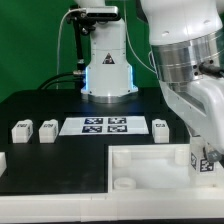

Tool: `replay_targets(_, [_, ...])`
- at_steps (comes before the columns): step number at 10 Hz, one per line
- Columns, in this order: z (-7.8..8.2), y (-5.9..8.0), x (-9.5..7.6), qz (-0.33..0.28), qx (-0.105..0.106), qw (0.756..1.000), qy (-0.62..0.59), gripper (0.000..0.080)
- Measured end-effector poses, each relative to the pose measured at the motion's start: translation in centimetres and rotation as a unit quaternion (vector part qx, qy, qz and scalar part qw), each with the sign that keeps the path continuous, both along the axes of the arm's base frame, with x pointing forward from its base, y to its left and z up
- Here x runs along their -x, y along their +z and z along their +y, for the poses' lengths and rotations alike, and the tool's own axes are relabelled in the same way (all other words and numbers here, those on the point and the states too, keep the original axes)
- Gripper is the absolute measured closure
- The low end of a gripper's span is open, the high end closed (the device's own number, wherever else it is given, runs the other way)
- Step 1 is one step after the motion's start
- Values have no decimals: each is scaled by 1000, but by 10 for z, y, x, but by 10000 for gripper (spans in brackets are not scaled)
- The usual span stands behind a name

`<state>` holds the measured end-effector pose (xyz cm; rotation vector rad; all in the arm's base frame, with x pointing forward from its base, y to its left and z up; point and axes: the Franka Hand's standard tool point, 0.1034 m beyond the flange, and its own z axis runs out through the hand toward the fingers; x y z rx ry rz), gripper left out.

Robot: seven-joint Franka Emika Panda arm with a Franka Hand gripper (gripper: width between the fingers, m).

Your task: Assemble one leg

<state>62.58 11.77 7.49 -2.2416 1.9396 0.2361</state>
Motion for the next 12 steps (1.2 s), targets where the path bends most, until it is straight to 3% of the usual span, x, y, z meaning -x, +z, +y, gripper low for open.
replay_targets(1, [0,0,0,0,0,1000,2,280])
replay_targets(2, [0,0,0,-7,0,999,32,191])
replay_targets(4, [-2,0,1,-36,1,985,167,158])
replay_targets(5, [3,2,4,-35,17,973,230,152])
replay_targets(9, [3,0,5,-75,14,903,423,151])
replay_targets(10, [6,-1,2,-91,44,849,518,151])
replay_targets(11, [13,-4,4,-99,56,814,570,151])
replay_targets(12, [7,-7,4,-113,57,767,630,151])
